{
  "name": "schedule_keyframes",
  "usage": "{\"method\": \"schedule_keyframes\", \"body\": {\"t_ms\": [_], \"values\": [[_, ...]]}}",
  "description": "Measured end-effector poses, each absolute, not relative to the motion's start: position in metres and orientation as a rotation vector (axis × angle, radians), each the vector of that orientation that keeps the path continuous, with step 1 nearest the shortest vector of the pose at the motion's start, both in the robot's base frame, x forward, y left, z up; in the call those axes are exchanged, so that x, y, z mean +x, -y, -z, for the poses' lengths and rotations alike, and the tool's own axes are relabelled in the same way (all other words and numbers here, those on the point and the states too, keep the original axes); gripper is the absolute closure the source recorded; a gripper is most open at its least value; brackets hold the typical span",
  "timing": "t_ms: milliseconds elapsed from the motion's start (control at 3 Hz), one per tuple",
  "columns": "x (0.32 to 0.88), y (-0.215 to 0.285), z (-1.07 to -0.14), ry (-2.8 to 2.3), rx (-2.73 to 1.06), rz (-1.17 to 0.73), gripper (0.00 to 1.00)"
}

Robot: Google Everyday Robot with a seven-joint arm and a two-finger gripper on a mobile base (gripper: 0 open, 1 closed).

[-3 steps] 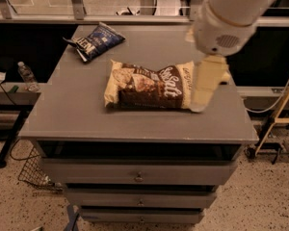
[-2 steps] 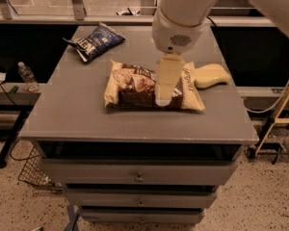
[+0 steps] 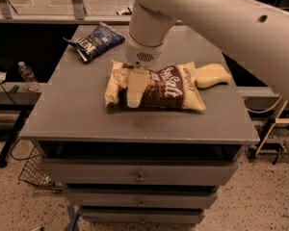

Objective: Move brown chip bag near blue chip bag

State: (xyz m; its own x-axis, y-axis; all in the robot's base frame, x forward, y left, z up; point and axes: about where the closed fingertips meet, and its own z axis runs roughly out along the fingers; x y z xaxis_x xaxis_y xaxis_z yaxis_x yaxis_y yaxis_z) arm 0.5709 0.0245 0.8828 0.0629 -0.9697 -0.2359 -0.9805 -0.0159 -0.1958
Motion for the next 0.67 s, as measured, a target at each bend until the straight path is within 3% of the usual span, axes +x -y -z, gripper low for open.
{"method": "schedule_keyframes", "body": {"t_ms": [667], "values": [[0.597, -0.037, -0.862, -1.963, -1.991, -0.166, 0.65]]}}
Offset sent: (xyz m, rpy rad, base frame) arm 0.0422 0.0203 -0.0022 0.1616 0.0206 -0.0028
